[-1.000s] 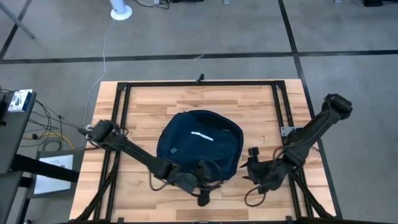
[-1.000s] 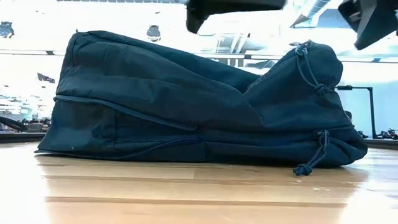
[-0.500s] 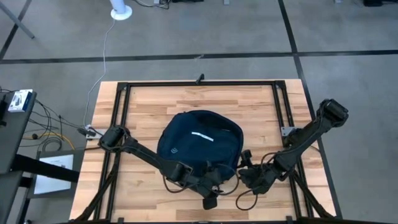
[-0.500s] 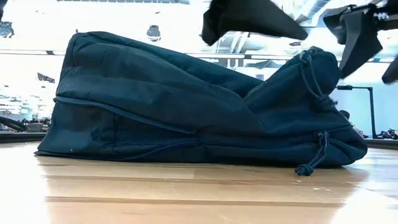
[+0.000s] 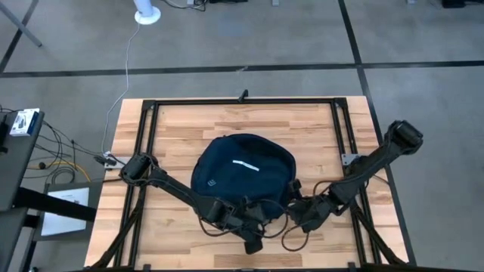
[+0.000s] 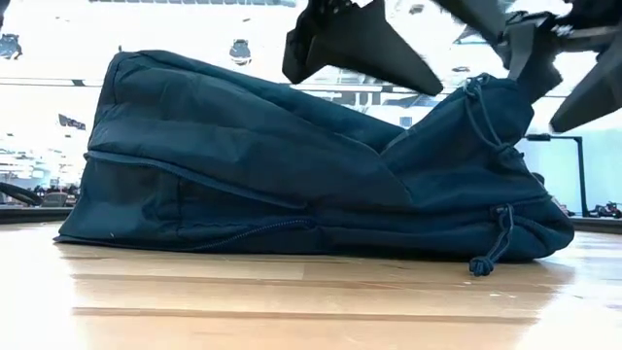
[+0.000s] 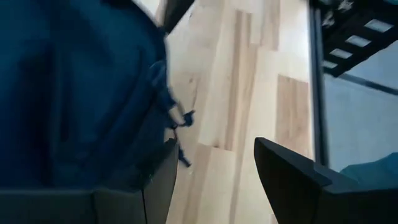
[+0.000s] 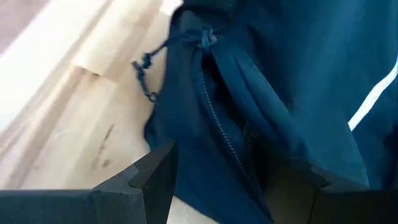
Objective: Unpack backpack
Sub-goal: Open the blue backpack
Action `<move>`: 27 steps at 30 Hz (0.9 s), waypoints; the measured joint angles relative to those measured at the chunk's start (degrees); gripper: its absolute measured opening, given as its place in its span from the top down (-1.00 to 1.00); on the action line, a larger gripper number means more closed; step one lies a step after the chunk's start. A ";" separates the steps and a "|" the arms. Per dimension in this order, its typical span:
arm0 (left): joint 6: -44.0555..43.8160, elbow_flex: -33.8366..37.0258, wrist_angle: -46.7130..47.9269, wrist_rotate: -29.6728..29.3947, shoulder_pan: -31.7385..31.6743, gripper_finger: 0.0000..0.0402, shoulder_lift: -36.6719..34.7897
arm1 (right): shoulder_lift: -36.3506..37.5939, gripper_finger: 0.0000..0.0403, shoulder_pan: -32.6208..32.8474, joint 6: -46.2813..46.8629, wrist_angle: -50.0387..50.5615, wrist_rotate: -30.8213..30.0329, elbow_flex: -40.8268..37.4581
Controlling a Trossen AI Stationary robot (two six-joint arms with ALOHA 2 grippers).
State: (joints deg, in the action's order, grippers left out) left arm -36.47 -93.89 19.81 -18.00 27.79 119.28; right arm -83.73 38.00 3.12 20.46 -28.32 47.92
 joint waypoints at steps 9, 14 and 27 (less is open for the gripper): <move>-5.10 0.00 -0.47 -0.50 -0.70 0.01 0.00 | -1.94 0.21 -2.73 0.25 -2.99 -0.16 -0.07; -10.08 0.00 -1.21 -0.86 -1.78 0.01 0.00 | -1.92 0.83 -3.36 0.25 -3.38 -0.26 -0.07; -29.84 0.01 -4.09 2.75 -5.02 0.00 -0.02 | -1.92 0.98 -4.05 0.43 -3.45 -0.44 -0.07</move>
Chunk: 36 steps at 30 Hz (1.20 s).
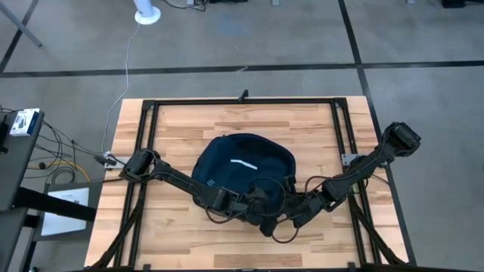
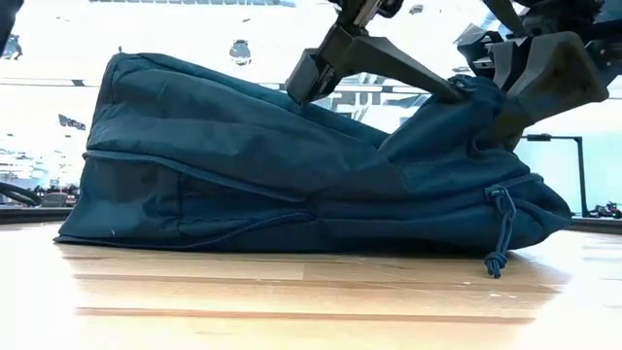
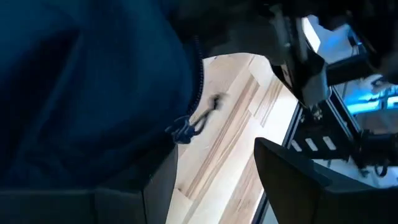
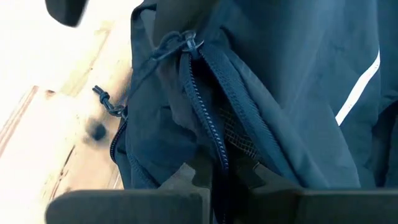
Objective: Unpack backpack
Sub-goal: Open the blue backpack
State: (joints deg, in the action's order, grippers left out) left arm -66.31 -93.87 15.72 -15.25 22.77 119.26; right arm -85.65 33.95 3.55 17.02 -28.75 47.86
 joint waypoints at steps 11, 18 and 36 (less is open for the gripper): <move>-7.53 0.05 -6.17 2.42 0.21 0.00 6.34 | 0.04 1.00 0.00 -0.13 0.39 -0.24 0.00; -3.76 0.01 -8.06 -4.72 0.42 0.01 6.31 | 0.04 1.00 0.00 -0.11 0.42 -0.46 0.00; -2.97 -0.65 1.48 -7.84 1.69 0.23 5.92 | 0.04 1.00 -0.75 -0.04 0.52 -0.46 0.00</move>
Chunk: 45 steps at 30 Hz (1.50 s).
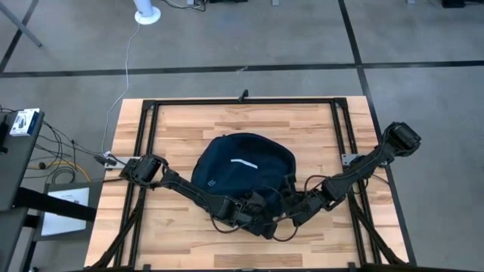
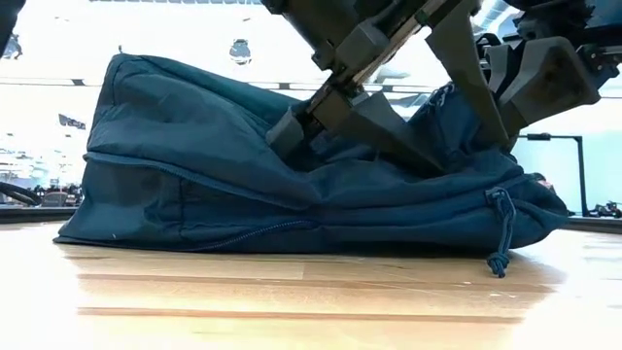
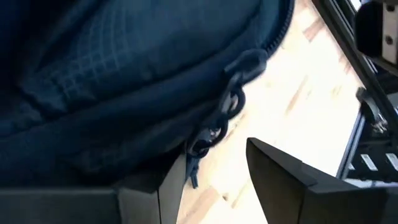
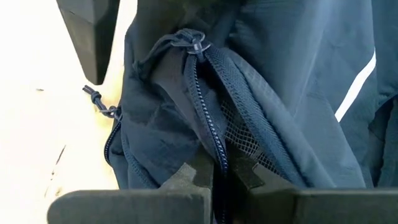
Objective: Unpack backpack
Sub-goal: Open the blue backpack
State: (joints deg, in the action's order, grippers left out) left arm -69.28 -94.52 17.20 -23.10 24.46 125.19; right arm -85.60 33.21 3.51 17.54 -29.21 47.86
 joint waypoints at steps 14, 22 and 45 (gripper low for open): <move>8.86 -3.21 1.21 4.46 0.21 0.98 -0.54 | 0.00 1.00 -0.30 0.04 0.07 0.02 0.02; 11.62 -6.60 11.02 6.97 1.84 1.00 -5.98 | 0.04 1.00 -0.24 0.85 2.88 0.05 0.11; 10.00 -6.60 34.73 7.81 7.12 1.00 -12.72 | 12.57 1.00 10.43 13.30 18.43 -0.64 0.04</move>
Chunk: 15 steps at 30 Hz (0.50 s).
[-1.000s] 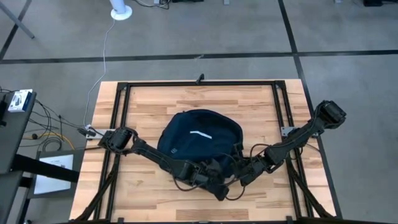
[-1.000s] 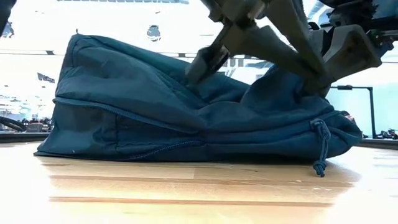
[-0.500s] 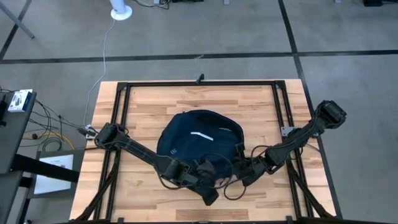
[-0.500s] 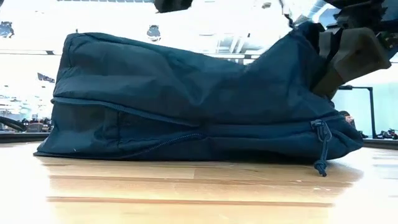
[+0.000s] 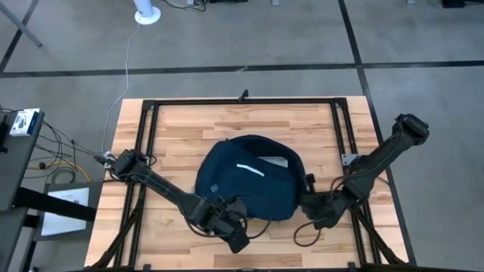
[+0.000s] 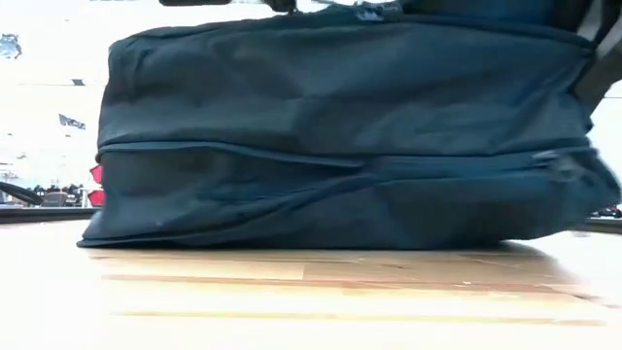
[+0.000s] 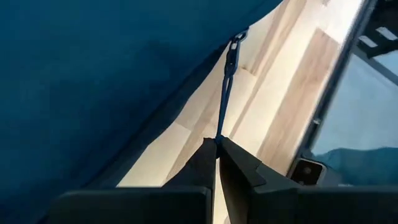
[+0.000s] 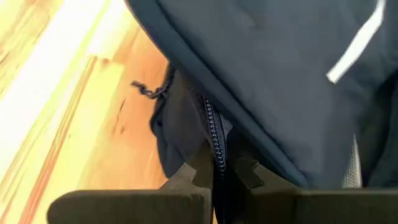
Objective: Unpack backpack
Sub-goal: Open the blue backpack
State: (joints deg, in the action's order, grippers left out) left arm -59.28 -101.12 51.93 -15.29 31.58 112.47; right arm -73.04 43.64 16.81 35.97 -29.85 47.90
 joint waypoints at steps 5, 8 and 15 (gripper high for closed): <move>-0.84 0.00 6.64 -0.18 1.50 1.00 -2.85 | 2.29 1.00 2.42 5.66 5.71 -0.13 0.00; -3.44 0.00 12.86 -0.83 3.09 1.00 -4.78 | 2.73 1.00 3.67 7.72 6.81 -0.24 0.00; -7.48 0.00 21.82 -3.05 6.24 1.00 -8.36 | 2.59 1.00 4.36 8.43 6.96 -1.39 -0.02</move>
State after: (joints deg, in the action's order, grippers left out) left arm -66.76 -101.12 73.75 -18.34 37.82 104.11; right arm -70.45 48.01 25.24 42.93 -31.24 47.88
